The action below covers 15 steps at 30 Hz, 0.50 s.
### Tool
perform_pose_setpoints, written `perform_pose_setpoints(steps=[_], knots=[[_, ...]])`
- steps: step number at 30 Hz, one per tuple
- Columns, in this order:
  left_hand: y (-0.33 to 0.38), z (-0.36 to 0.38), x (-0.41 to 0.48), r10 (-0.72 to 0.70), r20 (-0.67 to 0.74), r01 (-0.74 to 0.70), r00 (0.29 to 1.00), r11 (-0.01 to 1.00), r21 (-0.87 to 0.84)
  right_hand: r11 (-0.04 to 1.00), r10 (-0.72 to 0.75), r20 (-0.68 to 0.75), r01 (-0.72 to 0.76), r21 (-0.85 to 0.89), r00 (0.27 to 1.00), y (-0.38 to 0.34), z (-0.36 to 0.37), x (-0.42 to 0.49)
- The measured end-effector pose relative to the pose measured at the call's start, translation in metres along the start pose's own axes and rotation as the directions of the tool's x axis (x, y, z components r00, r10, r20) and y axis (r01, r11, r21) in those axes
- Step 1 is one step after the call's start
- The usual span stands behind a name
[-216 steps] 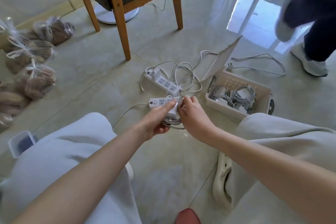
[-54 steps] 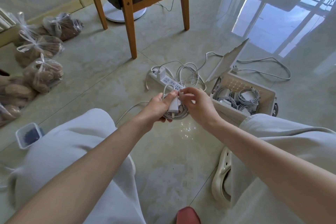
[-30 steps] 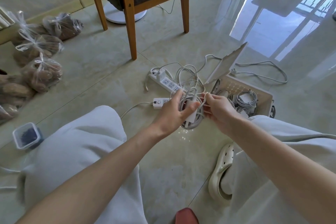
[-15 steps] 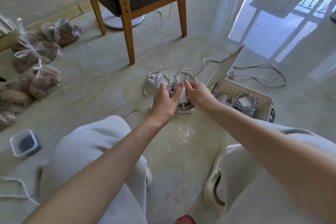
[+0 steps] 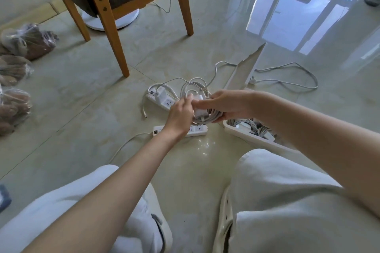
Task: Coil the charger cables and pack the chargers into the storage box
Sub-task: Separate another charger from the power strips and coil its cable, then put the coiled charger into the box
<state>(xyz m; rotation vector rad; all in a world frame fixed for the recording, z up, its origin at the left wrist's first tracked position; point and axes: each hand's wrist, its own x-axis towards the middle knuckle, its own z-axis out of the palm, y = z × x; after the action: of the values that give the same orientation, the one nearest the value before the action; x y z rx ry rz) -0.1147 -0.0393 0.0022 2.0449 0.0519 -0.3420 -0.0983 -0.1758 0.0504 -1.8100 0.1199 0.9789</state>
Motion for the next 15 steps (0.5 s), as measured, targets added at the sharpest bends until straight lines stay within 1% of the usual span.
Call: perform_pose_setpoints(steps=[1,2,4,6,7,9,10,11,13,15], knots=[[-0.001,0.009,0.009,-0.006,0.003,0.006,1.000,1.000,0.004,1.000,0.002,-0.016,-0.001,0.022,1.000,0.009,-0.008,0.006],[-0.003,0.019,0.017,0.011,0.005,-0.011,1.000,0.999,0.043,1.000,0.007,-0.045,-0.006,0.017,0.999,0.018,-0.016,0.010],[-0.009,0.042,0.036,0.054,0.022,-0.057,0.998,0.988,0.145,0.995,0.042,-0.163,-0.056,-0.084,0.986,0.041,-0.031,0.021],[-0.019,0.065,0.054,0.044,0.084,-0.063,0.995,0.972,0.228,0.974,0.105,-0.296,-0.157,-0.160,0.949,0.071,-0.045,0.034],[-0.027,0.076,0.062,0.034,0.127,-0.067,0.991,0.962,0.263,0.967,0.137,-0.352,-0.203,-0.157,0.926,0.087,-0.052,0.040],[-0.041,0.093,0.075,0.045,0.214,-0.120,0.976,0.927,0.356,0.952,0.202,-0.434,-0.279,-0.123,0.878,0.116,-0.067,0.050],[-0.048,0.100,0.080,0.051,0.264,-0.166,0.963,0.886,0.433,0.944,0.233,-0.468,-0.314,-0.102,0.852,0.128,-0.074,0.053],[-0.053,0.106,0.085,0.052,0.315,-0.220,0.948,0.821,0.526,0.938,0.260,-0.500,-0.339,-0.071,0.826,0.139,-0.084,0.058],[-0.063,0.117,0.098,0.061,0.405,-0.344,0.912,0.652,0.676,0.935,0.304,-0.554,-0.355,0.016,0.775,0.158,-0.104,0.070],[-0.074,0.129,0.113,0.088,0.462,-0.435,0.882,0.528,0.730,0.933,0.319,-0.602,-0.354,0.064,0.732,0.172,-0.124,0.084]])
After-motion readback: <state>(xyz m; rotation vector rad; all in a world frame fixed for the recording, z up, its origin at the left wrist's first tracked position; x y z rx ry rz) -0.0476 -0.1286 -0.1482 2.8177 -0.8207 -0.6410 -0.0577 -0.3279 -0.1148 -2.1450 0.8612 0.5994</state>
